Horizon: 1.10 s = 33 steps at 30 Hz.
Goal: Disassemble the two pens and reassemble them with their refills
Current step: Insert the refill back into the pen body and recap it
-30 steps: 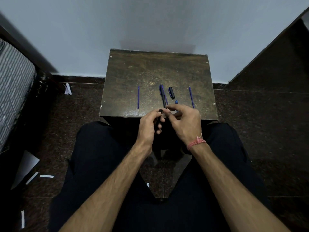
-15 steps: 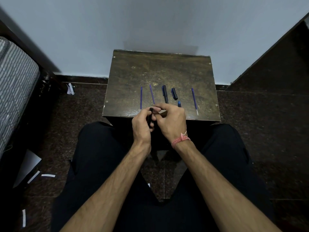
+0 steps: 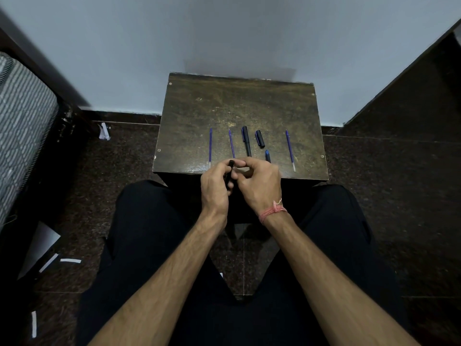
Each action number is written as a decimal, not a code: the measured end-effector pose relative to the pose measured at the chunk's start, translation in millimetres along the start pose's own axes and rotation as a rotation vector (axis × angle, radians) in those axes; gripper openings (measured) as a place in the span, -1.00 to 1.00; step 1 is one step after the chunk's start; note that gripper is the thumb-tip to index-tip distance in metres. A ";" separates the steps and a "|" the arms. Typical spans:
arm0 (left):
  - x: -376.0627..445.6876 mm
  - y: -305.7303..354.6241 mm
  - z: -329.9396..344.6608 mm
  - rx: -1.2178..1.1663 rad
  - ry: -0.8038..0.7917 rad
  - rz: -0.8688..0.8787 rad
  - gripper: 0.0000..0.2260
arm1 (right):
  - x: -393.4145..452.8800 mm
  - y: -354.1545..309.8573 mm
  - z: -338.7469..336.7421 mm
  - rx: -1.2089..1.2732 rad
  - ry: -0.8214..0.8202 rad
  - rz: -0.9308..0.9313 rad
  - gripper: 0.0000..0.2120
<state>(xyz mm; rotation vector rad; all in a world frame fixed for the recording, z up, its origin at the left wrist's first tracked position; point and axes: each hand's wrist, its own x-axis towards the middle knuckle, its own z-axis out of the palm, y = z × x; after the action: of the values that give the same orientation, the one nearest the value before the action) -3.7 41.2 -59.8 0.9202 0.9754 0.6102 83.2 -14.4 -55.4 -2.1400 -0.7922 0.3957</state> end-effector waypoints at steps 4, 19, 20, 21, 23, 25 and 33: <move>-1.9 2.5 -2.6 -0.017 0.052 0.050 -0.70 | 7.5 -6.1 10.4 -0.038 -0.021 0.007 -0.85; 1.3 5.3 -6.7 -0.047 0.140 0.081 -0.65 | 13.4 -12.7 33.4 -0.069 -0.064 0.052 -0.91; 1.3 5.5 -6.9 -0.049 0.144 0.081 -0.65 | 13.9 -13.2 34.2 -0.068 -0.060 0.051 -0.90; 1.1 5.9 -7.1 -0.052 0.149 0.080 -0.65 | 14.6 -13.7 34.9 -0.069 -0.059 0.052 -0.90; 0.9 6.1 -7.6 -0.054 0.157 0.078 -0.66 | 15.5 -14.6 36.1 -0.068 -0.060 0.054 -0.86; 1.1 6.6 -7.5 -0.060 0.165 0.075 -0.67 | 16.3 -15.2 37.1 -0.063 -0.061 0.052 -0.84; 1.5 7.0 -8.7 -0.076 0.184 0.073 -0.69 | 20.9 -17.4 41.4 -0.074 -0.081 0.045 -0.83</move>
<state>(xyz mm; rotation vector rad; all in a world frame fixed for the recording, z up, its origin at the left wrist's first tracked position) -11.1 49.1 -56.6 0.8456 1.0791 0.7995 70.6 31.7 -68.2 -2.2261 -0.8163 0.4860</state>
